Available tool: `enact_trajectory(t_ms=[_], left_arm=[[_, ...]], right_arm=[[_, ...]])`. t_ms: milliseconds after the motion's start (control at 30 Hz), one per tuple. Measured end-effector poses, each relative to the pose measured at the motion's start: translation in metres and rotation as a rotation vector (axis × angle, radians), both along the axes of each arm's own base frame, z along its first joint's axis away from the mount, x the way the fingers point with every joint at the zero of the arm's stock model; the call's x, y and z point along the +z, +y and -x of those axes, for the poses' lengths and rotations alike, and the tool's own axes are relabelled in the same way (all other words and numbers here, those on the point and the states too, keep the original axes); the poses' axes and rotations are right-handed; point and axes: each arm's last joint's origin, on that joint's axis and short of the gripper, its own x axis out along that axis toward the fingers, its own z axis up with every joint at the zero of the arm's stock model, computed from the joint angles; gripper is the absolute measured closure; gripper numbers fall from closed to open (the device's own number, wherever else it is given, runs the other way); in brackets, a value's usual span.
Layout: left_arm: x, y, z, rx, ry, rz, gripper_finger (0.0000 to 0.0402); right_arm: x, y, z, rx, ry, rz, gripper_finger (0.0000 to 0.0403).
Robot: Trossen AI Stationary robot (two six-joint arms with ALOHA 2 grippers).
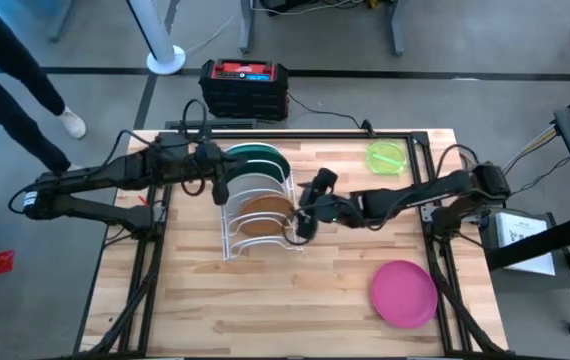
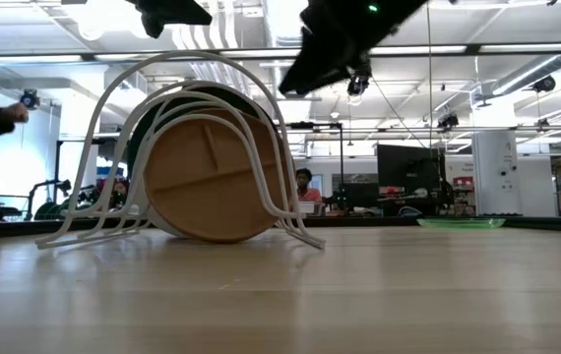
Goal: Sort dishes
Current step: Put the brown plate in the dish rack
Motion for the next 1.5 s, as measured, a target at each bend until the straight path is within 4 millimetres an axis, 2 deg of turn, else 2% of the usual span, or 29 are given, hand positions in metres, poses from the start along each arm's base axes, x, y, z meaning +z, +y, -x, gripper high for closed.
enact_trajectory(t_ms=[133, 367, 700, 1000, 1133, 1400, 1500], left_arm=[[0.0, -0.003, -0.001, -0.015, -0.002, 0.001, 0.0401], [0.001, -0.01, -0.002, -0.055, -0.007, 0.002, 0.0401], [0.001, -0.021, -0.003, -0.104, -0.013, 0.023, 0.0401], [0.0, -0.024, -0.004, -0.114, -0.013, 0.025, 0.0401], [0.0, -0.024, -0.004, -0.109, -0.013, 0.024, 0.0401], [0.0, -0.024, -0.004, -0.109, -0.013, 0.023, 0.0401], [0.0, -0.024, -0.004, -0.108, -0.012, 0.023, 0.0401]], right_arm=[[-0.02, -0.011, 0.013, 0.062, -0.063, -0.097, 0.0105], [-0.052, -0.03, 0.025, 0.082, -0.157, -0.183, 0.0142], [-0.079, -0.049, 0.012, 0.153, -0.181, -0.272, 0.0176], [-0.09, -0.051, 0.007, 0.159, -0.175, -0.287, 0.0204], [-0.09, -0.051, 0.006, 0.166, -0.179, -0.285, 0.024], [-0.088, -0.051, 0.006, 0.165, -0.195, -0.276, 0.0357], [-0.086, -0.052, 0.005, 0.154, -0.216, -0.257, 0.0389]])
